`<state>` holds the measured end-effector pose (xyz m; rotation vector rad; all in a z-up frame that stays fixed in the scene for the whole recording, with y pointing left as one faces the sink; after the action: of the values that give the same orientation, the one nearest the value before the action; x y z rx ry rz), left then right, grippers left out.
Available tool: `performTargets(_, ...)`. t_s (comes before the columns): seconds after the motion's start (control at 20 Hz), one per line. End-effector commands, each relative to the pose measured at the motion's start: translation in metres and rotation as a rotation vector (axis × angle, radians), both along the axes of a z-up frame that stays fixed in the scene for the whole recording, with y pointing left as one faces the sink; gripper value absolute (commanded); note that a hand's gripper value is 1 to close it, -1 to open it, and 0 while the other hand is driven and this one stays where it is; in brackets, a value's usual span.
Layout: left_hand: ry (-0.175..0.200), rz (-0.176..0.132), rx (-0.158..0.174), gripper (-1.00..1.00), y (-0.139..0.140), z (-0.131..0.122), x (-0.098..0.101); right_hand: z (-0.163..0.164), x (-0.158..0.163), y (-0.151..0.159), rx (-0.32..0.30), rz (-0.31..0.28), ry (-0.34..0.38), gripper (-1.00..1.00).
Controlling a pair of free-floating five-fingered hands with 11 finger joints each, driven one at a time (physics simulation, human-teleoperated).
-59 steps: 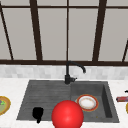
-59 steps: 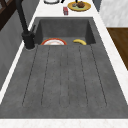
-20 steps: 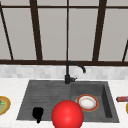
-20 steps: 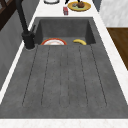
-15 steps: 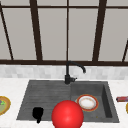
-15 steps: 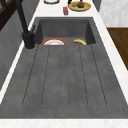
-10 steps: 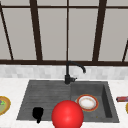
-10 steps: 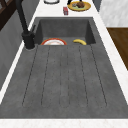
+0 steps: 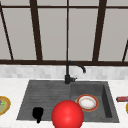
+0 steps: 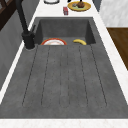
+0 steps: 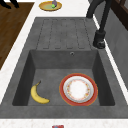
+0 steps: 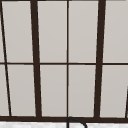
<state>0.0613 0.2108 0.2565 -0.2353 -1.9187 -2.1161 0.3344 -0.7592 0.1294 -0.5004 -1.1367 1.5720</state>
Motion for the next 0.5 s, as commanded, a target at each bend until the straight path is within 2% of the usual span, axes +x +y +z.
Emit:
performTargets(0.0,0.000,0.000,0.000,0.00,0.000,0.000,0.000,0.008,-0.017,-0.003,-0.025,0.000,-0.124,-1.00)
performTargets(0.05,0.000,0.000,0.000,0.00,0.000,0.000,0.000,0.008,-0.020,-0.001,-0.032,-0.001,-0.148,-1.00)
performTargets(0.15,0.000,0.000,0.000,0.00,0.000,0.000,0.000,0.007,-0.017,-0.002,-0.049,0.042,-0.194,-1.00)
performTargets(0.35,0.000,0.000,0.000,0.00,0.000,0.000,0.000,0.008,-0.018,0.000,-0.050,0.065,-0.260,-1.00)
performTargets(0.45,0.000,0.000,0.000,0.00,0.000,0.000,0.000,0.007,-0.025,0.017,-0.049,0.082,-0.192,-1.00)
